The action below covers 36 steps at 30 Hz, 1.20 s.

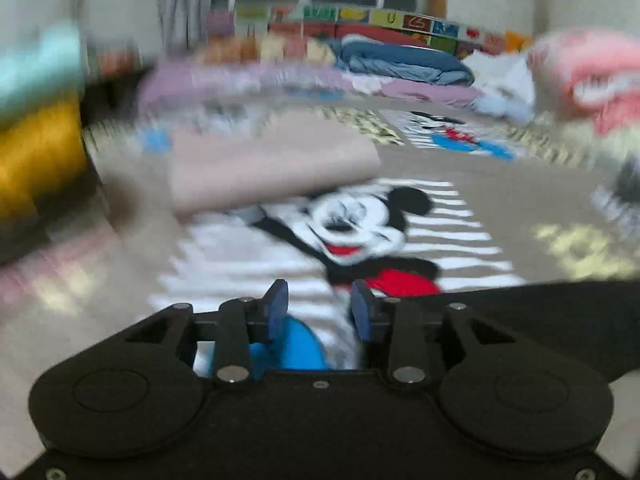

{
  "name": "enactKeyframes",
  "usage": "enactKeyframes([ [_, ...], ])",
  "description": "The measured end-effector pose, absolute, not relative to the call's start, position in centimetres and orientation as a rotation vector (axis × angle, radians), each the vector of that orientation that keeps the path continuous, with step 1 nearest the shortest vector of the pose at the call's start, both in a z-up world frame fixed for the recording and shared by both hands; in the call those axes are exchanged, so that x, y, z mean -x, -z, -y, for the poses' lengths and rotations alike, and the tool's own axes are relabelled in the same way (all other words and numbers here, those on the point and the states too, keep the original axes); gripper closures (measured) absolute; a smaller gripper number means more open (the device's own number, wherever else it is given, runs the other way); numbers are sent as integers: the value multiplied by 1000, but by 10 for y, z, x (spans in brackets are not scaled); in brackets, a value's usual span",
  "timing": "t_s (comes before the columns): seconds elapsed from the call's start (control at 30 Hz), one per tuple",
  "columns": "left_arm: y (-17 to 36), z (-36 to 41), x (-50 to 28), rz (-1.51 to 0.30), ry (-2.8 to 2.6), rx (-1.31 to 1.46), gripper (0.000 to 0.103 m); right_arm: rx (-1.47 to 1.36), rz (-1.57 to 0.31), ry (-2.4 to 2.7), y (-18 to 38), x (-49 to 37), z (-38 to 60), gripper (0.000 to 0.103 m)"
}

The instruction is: Fold clothes

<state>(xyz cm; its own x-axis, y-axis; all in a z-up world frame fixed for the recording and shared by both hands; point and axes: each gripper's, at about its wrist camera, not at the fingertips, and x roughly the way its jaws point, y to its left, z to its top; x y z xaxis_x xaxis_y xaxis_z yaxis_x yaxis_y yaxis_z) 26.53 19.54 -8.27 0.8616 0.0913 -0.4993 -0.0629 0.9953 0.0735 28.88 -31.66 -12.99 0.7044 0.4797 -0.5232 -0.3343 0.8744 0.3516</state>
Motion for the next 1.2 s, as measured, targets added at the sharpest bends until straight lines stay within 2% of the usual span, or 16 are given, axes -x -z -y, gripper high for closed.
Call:
enactKeyframes([
  [0.07, 72, -177, -258, -489, -18, -84, 70, -194, -617, -409, 124, -281, 317, 59],
  [0.23, 56, -112, -241, -426, 230, -142, 70, 23, -499, -460, 89, -243, 296, 60],
  [0.37, 62, -36, -220, -401, 488, -239, 70, 267, -558, -526, 91, -226, 255, 64],
  [0.5, 90, 15, -205, -385, 521, -493, 69, 467, -632, -556, 100, -216, 224, 64],
  [0.6, 111, 32, -200, -377, 504, -646, 76, 638, -670, -541, 107, -208, 209, 64],
  [0.73, 132, 39, -198, -354, 473, -780, 81, 725, -675, -541, 109, -204, 200, 65],
  [0.8, 136, 39, -199, -345, 468, -789, 93, 782, -666, -547, 111, -200, 194, 71],
  [0.83, 137, 38, -199, -340, 467, -784, 94, 805, -664, -549, 113, -200, 191, 73],
  [0.9, 133, 34, -199, -324, 469, -760, 96, 835, -671, -572, 116, -198, 187, 90],
  [1.0, 127, 27, -199, -319, 487, -743, 96, 861, -662, -596, 113, -193, 188, 95],
  [1.2, 139, 35, -192, -344, 538, -851, 96, 831, -687, -663, 96, -187, 201, 95],
])
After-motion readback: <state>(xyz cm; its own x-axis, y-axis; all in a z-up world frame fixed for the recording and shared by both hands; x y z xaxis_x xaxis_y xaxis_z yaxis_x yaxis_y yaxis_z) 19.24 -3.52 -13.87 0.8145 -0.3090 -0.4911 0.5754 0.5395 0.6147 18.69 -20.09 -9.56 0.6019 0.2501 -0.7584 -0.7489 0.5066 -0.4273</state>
